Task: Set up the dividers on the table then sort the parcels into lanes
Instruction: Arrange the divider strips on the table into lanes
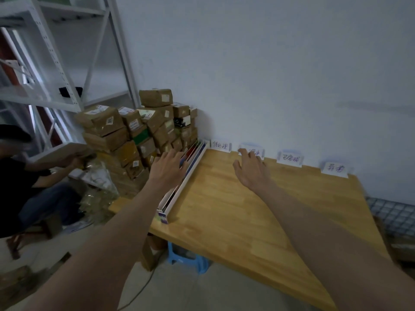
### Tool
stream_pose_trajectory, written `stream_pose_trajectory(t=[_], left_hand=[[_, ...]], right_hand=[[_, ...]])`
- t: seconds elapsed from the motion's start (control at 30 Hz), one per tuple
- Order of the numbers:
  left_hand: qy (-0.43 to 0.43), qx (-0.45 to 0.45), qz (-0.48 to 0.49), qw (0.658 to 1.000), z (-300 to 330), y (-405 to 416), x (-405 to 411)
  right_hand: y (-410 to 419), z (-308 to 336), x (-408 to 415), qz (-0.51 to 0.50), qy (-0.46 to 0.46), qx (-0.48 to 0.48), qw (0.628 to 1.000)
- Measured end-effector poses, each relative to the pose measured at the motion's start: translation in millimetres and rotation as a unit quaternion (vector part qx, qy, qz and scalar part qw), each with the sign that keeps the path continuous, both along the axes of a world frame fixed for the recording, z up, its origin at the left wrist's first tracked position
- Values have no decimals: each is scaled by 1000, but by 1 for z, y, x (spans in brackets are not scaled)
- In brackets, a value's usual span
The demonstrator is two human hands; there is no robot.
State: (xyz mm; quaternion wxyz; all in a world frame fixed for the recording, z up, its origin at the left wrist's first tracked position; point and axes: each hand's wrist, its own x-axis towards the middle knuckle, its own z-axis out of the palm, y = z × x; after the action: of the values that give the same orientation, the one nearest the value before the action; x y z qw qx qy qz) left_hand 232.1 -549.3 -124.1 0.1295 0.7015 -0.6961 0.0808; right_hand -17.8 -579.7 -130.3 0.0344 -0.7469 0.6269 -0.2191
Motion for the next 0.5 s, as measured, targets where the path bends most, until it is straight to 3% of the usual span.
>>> stream_pose_trajectory(t=[0.5], left_hand=[[35, 140, 49, 988, -95, -130, 71]], right_hand=[[-161, -87, 83, 62, 19, 97, 993]])
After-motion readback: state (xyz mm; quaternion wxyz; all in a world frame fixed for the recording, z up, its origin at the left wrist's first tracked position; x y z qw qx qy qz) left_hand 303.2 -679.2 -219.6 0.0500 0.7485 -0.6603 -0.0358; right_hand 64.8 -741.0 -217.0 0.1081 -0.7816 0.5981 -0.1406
